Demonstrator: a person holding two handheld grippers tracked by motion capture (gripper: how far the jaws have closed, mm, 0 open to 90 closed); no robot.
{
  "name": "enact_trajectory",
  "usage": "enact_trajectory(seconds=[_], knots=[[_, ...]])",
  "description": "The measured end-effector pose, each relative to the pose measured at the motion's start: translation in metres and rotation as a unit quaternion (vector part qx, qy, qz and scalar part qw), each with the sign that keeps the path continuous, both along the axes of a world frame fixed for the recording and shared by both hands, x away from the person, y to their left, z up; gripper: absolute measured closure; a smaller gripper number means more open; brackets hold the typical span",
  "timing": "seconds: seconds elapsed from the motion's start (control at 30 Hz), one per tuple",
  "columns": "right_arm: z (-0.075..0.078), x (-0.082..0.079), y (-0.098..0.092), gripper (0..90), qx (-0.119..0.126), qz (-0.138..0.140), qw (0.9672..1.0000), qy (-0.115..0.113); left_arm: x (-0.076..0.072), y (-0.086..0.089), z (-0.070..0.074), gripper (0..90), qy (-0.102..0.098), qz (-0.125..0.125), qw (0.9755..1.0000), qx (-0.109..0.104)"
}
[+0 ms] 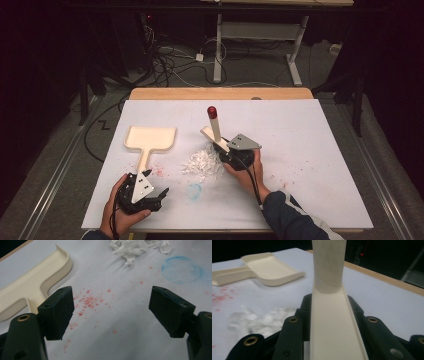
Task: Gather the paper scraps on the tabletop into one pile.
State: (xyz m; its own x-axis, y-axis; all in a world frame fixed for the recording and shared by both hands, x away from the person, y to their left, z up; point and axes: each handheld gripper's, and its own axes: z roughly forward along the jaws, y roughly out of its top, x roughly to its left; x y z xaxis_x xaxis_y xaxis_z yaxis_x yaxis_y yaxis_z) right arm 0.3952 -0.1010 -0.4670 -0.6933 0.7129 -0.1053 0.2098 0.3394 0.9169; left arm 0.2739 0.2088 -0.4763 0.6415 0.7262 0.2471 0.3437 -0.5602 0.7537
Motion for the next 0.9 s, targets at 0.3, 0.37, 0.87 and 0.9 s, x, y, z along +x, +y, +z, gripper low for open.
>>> enact_trajectory(seconds=[0.3,0.37,0.87,0.9], knots=[[0.007,-0.014,0.007,67.8,-0.005,0.024,0.9995,-0.017,-0.001,0.0,0.0,19.2,-0.001,0.0,1.0,0.001],[0.012,-0.012,0.001,67.8,-0.001,0.02,0.9995,-0.023,-0.001,0.0,0.0,19.2,0.0,0.0,1.0,0.001],[0.035,-0.045,-0.084,67.8,-0.024,0.02,0.9992,0.026,-0.005,-0.002,0.002,19.1,0.001,0.001,1.0,0.007],[0.035,-0.049,-0.086,67.8,-0.026,0.024,0.999,0.028,-0.005,-0.002,0.002,19.2,0.001,0.0,1.0,0.008]])
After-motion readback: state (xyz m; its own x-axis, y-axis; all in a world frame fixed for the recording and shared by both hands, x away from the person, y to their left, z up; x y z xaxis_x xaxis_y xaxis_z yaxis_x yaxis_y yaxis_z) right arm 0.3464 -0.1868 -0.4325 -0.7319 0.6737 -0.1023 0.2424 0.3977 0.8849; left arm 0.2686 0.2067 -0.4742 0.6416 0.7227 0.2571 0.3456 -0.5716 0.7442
